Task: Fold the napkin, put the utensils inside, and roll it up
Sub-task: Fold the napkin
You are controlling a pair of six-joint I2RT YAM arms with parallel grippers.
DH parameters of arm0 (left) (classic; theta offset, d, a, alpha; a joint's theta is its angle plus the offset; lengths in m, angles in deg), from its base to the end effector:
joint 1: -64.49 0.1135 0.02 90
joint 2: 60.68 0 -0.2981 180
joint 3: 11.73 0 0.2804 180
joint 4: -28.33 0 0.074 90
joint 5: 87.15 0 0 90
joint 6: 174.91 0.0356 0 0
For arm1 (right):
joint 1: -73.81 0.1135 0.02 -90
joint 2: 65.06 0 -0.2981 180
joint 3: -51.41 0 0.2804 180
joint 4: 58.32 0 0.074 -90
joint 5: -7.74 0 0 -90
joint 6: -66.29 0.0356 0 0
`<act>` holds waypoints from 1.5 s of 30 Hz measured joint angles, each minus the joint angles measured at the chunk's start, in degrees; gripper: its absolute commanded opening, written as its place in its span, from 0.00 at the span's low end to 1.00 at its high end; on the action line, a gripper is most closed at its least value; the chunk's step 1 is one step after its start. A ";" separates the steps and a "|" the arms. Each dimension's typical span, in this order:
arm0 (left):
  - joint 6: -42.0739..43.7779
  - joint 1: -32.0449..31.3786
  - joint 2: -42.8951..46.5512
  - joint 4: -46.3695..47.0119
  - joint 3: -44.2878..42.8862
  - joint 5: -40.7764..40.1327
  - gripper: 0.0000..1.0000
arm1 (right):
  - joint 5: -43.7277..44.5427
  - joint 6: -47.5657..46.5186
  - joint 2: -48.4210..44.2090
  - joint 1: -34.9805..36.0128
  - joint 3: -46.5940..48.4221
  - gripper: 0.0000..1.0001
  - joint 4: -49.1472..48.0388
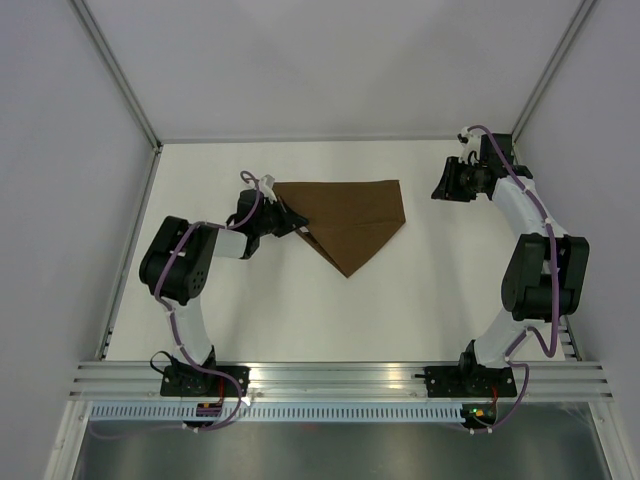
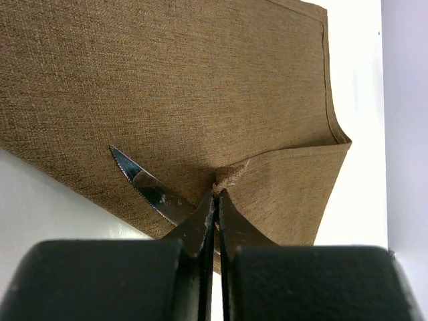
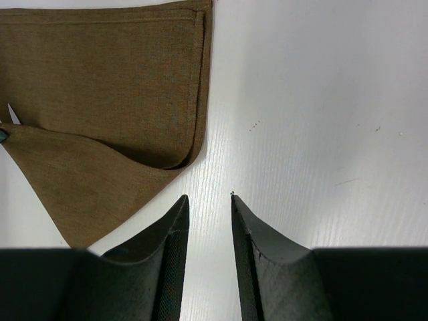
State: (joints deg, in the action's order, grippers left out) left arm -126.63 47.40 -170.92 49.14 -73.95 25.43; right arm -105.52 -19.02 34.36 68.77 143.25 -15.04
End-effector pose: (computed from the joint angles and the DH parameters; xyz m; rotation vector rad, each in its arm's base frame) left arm 0.3838 -0.1323 0.1359 -0.2031 2.1612 -1.0204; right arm 0.4137 -0.0224 0.2878 0.0288 2.4217 0.4945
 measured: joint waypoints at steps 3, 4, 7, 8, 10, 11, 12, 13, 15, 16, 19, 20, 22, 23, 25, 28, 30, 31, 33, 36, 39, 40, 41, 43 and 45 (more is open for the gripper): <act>-0.46 0.20 -0.20 0.31 -0.02 0.31 0.08 | 0.00 -0.02 0.00 0.00 0.00 0.37 0.00; -0.59 0.26 -0.31 0.42 -0.02 0.39 0.16 | 0.00 -0.02 0.00 0.00 0.00 0.37 0.00; -1.01 0.50 -0.42 0.48 -0.02 0.50 0.29 | 0.00 -0.13 0.00 0.00 0.00 0.37 0.00; -1.11 0.61 -0.42 0.57 -0.02 0.52 0.32 | 0.00 -0.17 0.00 0.00 0.00 0.37 0.02; -1.42 0.94 -0.42 1.14 -0.02 0.52 0.37 | 0.00 -0.20 0.00 0.00 0.00 0.37 0.02; -1.55 1.14 -0.42 1.44 -0.02 0.52 0.38 | 0.00 -0.22 0.00 0.00 0.00 0.37 0.04; -1.64 1.31 -0.42 1.64 -0.02 0.52 0.39 | 0.00 -0.22 0.00 0.00 0.00 0.37 0.07; -1.75 1.57 -0.42 1.75 -0.02 0.50 0.41 | 0.00 -0.22 0.00 0.00 0.00 0.37 0.09; -1.81 2.12 -0.39 1.88 0.00 0.50 0.42 | -0.02 -0.24 0.00 0.00 0.00 0.37 0.15; -1.88 2.54 -0.37 1.95 0.00 0.50 0.42 | -0.02 -0.24 0.02 0.00 0.00 0.37 0.15; -2.01 4.09 0.13 1.95 0.04 0.48 0.43 | -0.04 -0.26 0.02 0.00 0.00 0.37 0.17; -2.16 4.83 0.50 1.92 0.13 0.44 0.43 | -0.04 -0.26 0.02 0.00 0.00 0.37 0.17; -2.58 6.64 1.55 1.90 0.33 0.15 0.46 | -0.07 -0.26 0.02 0.00 0.00 0.37 0.20; -2.84 7.72 2.12 1.79 0.42 -0.11 0.47 | -0.11 -0.26 0.02 0.00 0.00 0.37 0.20; -3.26 9.75 3.02 1.64 0.42 -1.25 0.51 | -0.26 -0.26 0.02 0.00 0.00 0.37 0.24; -3.58 12.96 3.76 -0.28 -0.48 -3.89 0.52 | -0.39 -0.26 0.02 0.00 0.00 0.37 0.37; -3.58 14.56 3.61 -2.10 -2.19 -4.83 0.52 | -0.44 -0.26 0.02 0.00 0.00 0.38 0.37; -3.58 15.43 3.28 -3.19 -3.69 -5.11 0.53 | -0.46 -0.26 0.02 0.00 0.00 0.37 0.39; -3.56 16.61 1.88 -4.79 -7.76 -5.99 0.53 | -0.50 -0.26 0.02 0.00 0.00 0.37 0.39; -3.45 17.88 -0.57 -6.78 -13.25 -6.64 0.53 | -0.81 -0.26 0.02 0.00 0.00 0.37 0.46; -3.30 18.60 -2.49 -8.76 -16.65 -7.63 0.54 | -1.09 -0.26 0.09 0.00 0.02 0.37 0.55; -3.17 18.78 -3.17 -9.49 -17.44 -7.87 0.54 | -1.18 -0.26 0.17 0.00 0.02 0.37 0.57; -3.04 18.93 -3.78 -10.27 -18.05 -8.46 0.54 | -1.33 -0.26 0.33 0.00 0.04 0.37 0.57; -2.95 19.10 -4.98 -11.93 -18.67 -9.18 0.54 | -1.44 -0.24 0.79 0.00 0.04 0.37 0.61; -2.91 19.10 -6.25 -13.44 -19.21 -9.64 0.54 | -1.51 -0.26 1.22 0.00 0.04 0.37 0.83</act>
State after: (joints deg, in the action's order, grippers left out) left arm -129.53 66.51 -177.17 35.70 -93.17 15.80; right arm -107.03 -19.28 35.58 68.77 143.30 -14.21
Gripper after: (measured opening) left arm 0.541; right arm 0.374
